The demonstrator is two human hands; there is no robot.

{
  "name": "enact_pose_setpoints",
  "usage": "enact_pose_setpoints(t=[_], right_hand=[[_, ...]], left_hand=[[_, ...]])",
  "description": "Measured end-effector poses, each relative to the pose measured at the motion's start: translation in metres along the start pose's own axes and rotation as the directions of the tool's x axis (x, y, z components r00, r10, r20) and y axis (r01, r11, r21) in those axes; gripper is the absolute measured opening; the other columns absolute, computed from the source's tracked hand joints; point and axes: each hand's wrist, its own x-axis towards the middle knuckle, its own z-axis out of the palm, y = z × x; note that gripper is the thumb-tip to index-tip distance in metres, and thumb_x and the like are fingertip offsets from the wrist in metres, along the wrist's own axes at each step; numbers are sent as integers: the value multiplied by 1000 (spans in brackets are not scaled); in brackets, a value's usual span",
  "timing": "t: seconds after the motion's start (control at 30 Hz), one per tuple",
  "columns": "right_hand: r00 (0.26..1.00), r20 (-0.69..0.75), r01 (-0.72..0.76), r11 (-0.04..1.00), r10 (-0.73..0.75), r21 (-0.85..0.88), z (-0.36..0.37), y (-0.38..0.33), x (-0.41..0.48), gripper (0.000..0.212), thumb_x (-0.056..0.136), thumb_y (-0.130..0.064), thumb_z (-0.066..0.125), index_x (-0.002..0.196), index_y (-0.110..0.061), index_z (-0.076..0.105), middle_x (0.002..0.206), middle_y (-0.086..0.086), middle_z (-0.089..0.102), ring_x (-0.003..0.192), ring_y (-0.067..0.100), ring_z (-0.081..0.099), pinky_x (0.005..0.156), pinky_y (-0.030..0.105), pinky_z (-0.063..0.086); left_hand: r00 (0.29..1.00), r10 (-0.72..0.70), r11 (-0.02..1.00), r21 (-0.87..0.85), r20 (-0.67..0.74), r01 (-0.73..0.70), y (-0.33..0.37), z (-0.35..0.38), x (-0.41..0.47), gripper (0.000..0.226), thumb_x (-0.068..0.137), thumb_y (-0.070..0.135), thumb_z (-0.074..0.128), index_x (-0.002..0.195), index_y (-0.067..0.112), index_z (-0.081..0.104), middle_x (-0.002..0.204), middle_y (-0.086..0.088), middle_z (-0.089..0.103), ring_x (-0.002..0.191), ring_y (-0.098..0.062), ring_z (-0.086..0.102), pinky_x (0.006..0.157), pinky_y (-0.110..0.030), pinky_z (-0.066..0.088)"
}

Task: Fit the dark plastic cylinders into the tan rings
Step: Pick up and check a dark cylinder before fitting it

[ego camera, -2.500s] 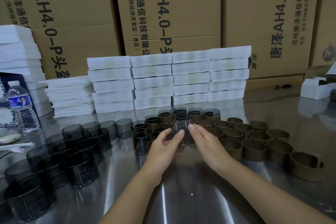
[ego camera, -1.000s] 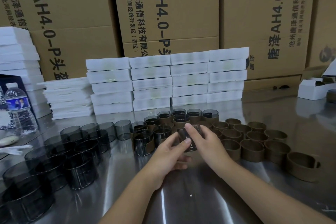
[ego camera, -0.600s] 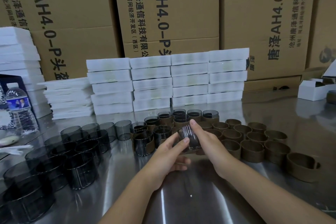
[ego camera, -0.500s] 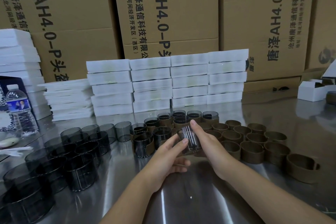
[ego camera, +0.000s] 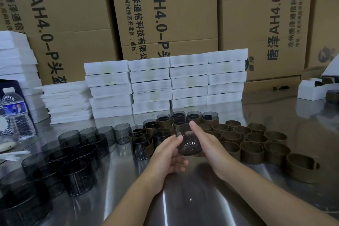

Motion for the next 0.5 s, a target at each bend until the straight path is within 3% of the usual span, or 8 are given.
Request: enact_pose_setpoints(t=[0.1,0.2,0.5], right_hand=[[995,-17,97,995,-97,-13,0,4,0,73,56,-76,57,93,-16,74,91,3,76,88,14,70,86,36,52],[985,-13,174,984,-175,-48,1,8,0,70,52,-78,58,88,-20,74,82,-9,75,76,0,68,72,20,45],[948,-140,252,943,-286,-219,0,17,9,59,56,-78,61,82,-26,70,81,-12,73,79,2,68,82,31,54]], left_hand=[[999,33,999,36,-38,-31,0,1,0,28,91,33,60,115,19,65,84,-3,71,56,-14,60,54,-24,49],[996,63,996,74,-61,-58,-2,1,-1,23,91,29,63,112,21,67,87,-1,69,58,-14,60,58,-27,49],[990,99,987,138,-99,-85,-2,1,-2,29,87,32,69,116,29,66,81,7,72,61,-10,60,65,-29,49]])
